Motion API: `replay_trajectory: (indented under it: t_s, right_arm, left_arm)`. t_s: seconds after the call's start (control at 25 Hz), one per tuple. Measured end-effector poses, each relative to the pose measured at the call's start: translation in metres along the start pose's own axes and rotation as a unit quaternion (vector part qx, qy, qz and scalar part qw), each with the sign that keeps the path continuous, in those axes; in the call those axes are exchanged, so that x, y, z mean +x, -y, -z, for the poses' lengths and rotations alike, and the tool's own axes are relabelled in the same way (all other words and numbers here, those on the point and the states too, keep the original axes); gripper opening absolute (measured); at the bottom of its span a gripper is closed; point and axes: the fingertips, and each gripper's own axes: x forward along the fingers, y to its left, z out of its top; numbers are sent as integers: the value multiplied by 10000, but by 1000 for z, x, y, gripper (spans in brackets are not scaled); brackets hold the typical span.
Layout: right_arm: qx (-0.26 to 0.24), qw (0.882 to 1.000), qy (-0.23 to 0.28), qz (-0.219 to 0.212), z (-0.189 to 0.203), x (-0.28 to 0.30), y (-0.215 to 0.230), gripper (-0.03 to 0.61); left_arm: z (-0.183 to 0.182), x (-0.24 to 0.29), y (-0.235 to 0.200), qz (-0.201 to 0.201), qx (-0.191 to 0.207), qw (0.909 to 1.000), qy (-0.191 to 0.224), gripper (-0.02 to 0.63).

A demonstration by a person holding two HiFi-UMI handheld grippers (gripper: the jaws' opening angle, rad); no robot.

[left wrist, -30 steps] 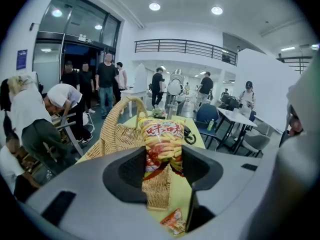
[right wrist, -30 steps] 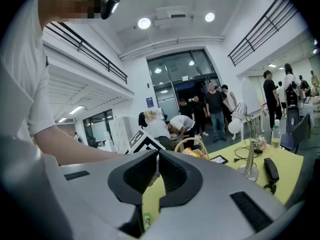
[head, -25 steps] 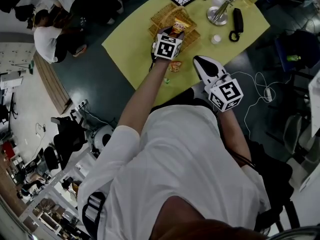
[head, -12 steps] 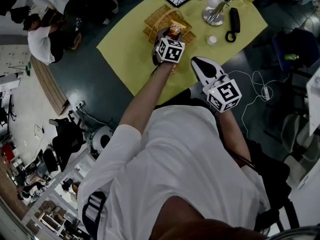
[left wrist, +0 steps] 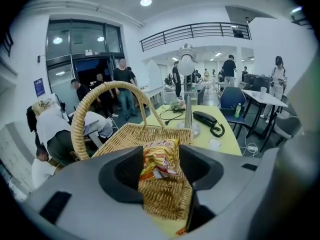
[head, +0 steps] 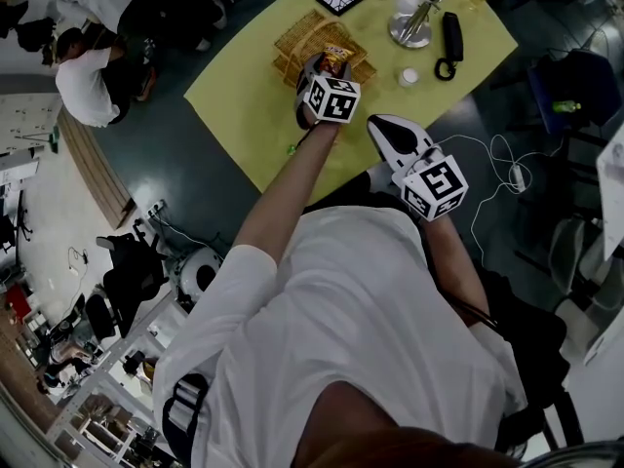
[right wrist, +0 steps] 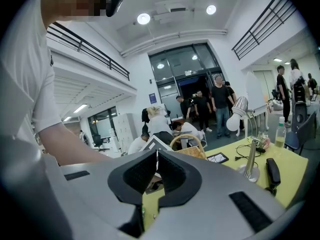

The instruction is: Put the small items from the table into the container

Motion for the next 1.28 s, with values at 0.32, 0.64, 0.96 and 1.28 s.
replay_trajectory:
  t_s: [0.32,0.64,0.96,1.28]
  right_arm:
    - [-36,10000,37,-48,-1,2,-3,15]
    - [-33,9999,95,-59,-6,11,-15,15]
    - [-76,9998,129,-141,-7,22,-30,15]
    - [-48,9997,186,-156,-9,27,-40,15]
  left_arm:
    - [-6,-18,-1,47,-27,9995,300,215]
    - [-16,-58,-18,74,-138,9961,873,213]
    - [-18,-91,-28,5,-162,9928,1189,105]
    - [-17,-118,-21,338,-381,9898,1333,9]
